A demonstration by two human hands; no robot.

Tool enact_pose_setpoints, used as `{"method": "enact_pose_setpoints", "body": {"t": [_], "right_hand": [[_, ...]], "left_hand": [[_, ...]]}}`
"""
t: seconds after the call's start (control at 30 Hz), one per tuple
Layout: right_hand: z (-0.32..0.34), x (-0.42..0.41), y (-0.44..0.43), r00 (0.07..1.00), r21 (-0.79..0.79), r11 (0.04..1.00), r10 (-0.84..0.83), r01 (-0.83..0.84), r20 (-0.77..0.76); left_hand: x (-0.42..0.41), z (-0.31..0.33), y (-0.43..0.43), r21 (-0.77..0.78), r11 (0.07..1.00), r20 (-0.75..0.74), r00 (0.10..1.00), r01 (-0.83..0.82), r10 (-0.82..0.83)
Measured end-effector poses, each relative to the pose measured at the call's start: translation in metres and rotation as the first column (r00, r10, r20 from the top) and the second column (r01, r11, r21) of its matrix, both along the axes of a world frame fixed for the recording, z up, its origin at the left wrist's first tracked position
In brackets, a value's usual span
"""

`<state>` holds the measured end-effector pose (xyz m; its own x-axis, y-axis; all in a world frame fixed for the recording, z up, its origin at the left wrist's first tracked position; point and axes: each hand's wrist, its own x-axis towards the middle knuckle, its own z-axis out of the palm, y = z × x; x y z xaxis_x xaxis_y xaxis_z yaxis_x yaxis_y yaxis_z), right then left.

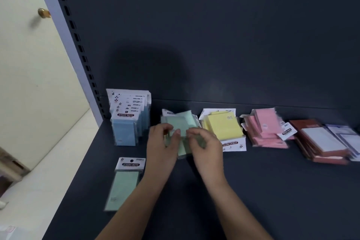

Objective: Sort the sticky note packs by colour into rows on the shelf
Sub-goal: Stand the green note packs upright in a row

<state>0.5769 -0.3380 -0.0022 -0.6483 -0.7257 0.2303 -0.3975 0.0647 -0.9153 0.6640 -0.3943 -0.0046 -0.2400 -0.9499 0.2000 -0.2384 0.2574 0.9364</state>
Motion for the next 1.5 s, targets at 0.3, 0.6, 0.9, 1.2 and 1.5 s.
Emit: {"method": "enact_pose_setpoints", "body": {"t": [0.3,0.6,0.9,1.2,1.5], "right_hand": [[-0.004,0.045,0.003,0.713,-0.204,0.977,0.189,-0.065,0.675],[-0.019,0.099,0.003,0.778,-0.064,0.887,0.434,-0.458,0.454],[-0.038,0.117,-0.005,0.920,0.167,0.920,0.376,-0.356,-0.113],[-0.047,0.109,-0.003,0.953,0.219,0.948,0.267,-0.232,-0.143],[-0.011,0.048,-0.002,0.947,0.094,0.995,0.059,-0.031,-0.314]], "left_hand": [[0.058,0.013,0.011,0.357,0.917,-0.405,0.914,0.175,-0.017],[0.138,-0.006,0.010,0.277,0.955,-0.153,0.986,0.109,-0.068],[0.149,-0.041,0.003,0.080,0.996,0.261,0.963,0.042,-0.061],[0.140,-0.049,0.005,0.018,0.993,0.330,0.937,0.116,-0.115],[0.090,-0.012,0.004,-0.071,0.991,0.200,0.975,0.115,-0.099]]}}
